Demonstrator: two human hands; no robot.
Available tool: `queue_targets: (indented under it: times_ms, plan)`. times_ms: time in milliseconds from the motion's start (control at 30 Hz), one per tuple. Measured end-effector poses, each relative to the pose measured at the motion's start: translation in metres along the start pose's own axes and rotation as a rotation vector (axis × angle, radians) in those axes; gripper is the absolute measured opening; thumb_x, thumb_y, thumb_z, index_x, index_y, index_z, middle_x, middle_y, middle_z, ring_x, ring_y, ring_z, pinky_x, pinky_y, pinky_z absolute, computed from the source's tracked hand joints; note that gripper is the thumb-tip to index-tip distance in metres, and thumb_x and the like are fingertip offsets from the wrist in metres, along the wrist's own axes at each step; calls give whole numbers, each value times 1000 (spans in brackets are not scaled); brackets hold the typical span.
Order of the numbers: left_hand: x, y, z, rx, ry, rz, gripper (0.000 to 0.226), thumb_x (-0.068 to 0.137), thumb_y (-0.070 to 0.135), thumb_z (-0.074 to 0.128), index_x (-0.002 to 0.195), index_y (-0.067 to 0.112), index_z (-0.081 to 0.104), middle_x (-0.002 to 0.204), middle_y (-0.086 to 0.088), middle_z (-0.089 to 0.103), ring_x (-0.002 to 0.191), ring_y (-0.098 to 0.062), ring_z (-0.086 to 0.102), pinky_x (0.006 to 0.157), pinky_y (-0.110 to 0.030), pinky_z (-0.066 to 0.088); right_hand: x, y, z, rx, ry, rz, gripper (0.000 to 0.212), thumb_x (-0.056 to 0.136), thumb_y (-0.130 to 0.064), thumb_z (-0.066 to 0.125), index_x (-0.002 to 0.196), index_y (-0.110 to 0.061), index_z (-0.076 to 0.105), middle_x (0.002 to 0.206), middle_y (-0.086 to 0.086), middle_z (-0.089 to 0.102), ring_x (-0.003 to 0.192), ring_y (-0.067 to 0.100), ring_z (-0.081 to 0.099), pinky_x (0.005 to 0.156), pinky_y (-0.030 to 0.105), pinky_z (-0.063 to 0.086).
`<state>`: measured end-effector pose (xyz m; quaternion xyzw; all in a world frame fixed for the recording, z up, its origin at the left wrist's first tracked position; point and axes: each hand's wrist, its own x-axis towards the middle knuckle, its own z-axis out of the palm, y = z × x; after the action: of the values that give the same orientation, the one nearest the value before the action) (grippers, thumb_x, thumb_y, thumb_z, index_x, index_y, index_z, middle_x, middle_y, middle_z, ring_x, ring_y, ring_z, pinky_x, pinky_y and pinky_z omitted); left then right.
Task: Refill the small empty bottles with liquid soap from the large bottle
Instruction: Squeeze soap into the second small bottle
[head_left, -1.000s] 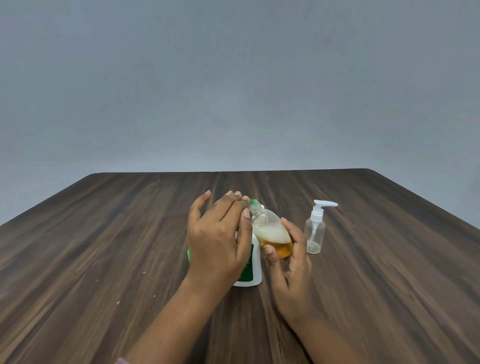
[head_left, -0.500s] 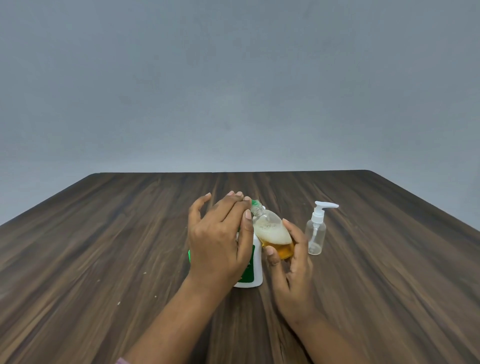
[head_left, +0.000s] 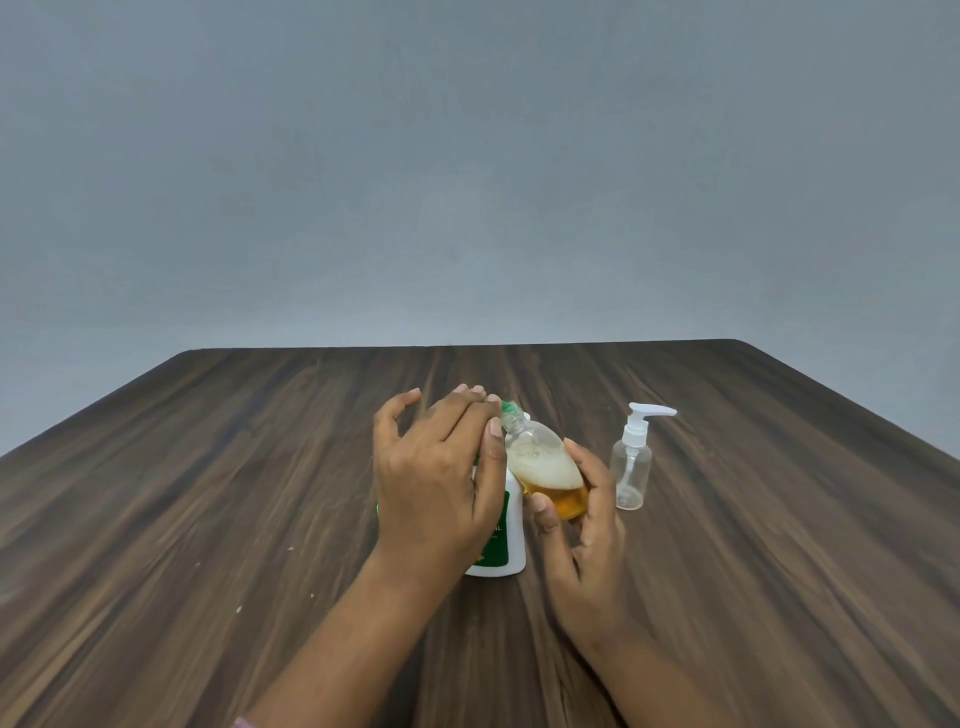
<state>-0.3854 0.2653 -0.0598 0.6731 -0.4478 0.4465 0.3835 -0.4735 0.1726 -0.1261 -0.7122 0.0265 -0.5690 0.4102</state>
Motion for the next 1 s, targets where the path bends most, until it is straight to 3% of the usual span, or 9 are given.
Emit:
queue_targets:
  times_ms: [233, 600, 867, 1000]
  plan:
    - [-5, -2, 4, -3, -16, -22, 39, 96, 23, 35, 96, 12, 72, 103, 3, 71, 103, -11, 65, 96, -38, 38, 0, 3, -1, -2, -5, 11, 41, 93, -22, 50, 132, -12, 42, 108, -5, 63, 93, 5, 63, 71, 8, 48]
    - [1, 1, 2, -5, 0, -10, 37, 95, 22, 37, 95, 12, 73, 102, 3, 71, 102, -12, 65, 96, -39, 37, 1, -1, 1, 17, -2, 13, 41, 92, -23, 50, 132, -22, 39, 112, -19, 58, 98, 1, 61, 73, 6, 48]
    - [-6, -2, 9, -14, 7, -15, 38, 96, 21, 36, 97, 11, 72, 104, 2, 71, 105, -12, 64, 94, -36, 38, -1, 5, -1, -36, 7, 2, 41, 92, -25, 50, 132, -19, 41, 107, -3, 62, 91, 5, 62, 70, 8, 47]
    - [-3, -1, 4, -13, 13, -6, 37, 96, 21, 37, 94, 12, 73, 102, 3, 71, 103, -12, 65, 95, -37, 37, -1, 4, 0, -23, 4, 8, 41, 92, -27, 50, 132, -24, 40, 108, -16, 61, 92, 3, 62, 71, 7, 47]
